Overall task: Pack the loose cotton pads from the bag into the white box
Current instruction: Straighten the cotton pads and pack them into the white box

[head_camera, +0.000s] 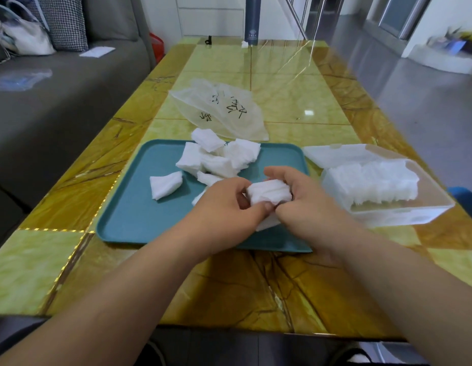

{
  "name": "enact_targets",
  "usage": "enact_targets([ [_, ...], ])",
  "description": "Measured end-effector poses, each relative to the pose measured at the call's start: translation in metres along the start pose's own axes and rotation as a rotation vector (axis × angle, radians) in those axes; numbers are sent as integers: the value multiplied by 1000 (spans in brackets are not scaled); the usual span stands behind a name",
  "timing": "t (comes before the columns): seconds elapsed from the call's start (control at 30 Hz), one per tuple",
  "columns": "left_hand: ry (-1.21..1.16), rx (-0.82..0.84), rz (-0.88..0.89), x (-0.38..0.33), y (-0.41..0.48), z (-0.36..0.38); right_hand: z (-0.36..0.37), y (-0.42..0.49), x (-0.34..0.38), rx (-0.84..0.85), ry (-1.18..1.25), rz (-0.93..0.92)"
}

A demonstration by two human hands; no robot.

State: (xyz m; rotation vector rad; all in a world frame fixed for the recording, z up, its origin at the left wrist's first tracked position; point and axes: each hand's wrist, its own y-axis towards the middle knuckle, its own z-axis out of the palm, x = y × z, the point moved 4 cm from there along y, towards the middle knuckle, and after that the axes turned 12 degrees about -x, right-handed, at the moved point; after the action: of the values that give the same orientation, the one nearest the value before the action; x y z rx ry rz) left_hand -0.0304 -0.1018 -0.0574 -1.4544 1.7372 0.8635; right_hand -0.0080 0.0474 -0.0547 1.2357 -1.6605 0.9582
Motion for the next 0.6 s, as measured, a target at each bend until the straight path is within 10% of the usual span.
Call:
enact_targets([
  [0.37,-183,27,139,-65,2,27,-96,-1,12,-56,188,-63],
  [0.6,41,66,274,-118,33,81,-186,2,-14,-593,307,23],
])
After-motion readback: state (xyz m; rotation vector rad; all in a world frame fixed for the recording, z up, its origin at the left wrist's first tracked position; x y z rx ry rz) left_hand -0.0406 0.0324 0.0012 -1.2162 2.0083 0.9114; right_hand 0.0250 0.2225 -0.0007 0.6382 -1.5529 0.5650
